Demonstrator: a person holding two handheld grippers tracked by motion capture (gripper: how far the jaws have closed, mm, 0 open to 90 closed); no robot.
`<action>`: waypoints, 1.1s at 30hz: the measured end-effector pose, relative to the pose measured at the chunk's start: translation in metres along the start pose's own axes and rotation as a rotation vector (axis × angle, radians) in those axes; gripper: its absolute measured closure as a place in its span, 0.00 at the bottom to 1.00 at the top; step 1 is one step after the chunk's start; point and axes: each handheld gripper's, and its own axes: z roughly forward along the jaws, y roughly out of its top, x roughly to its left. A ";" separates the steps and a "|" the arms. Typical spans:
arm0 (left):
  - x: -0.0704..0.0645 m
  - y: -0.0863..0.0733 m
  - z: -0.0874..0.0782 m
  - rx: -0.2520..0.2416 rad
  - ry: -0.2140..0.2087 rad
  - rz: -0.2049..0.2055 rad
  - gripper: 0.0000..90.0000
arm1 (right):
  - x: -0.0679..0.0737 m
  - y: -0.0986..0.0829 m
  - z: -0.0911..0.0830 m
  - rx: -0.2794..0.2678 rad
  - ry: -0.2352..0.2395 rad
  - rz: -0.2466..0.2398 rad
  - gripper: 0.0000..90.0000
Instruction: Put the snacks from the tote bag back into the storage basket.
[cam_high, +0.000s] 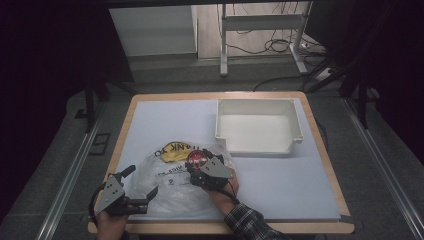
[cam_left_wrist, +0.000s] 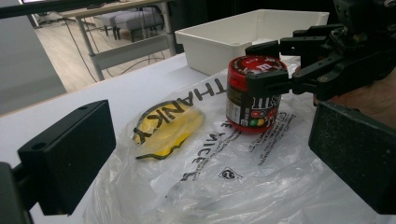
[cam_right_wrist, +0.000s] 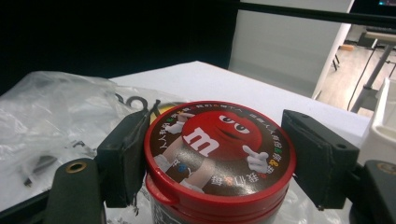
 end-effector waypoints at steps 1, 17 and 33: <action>0.000 0.000 0.000 0.000 0.000 0.000 0.01 | 0.000 0.001 -0.001 -0.003 0.003 0.001 0.30; 0.000 0.000 0.000 0.000 0.002 0.002 0.01 | -0.011 0.025 -0.014 -0.033 0.032 0.029 0.30; 0.000 0.000 0.000 0.001 0.003 0.004 0.01 | -0.024 0.034 -0.030 -0.018 0.017 0.050 0.30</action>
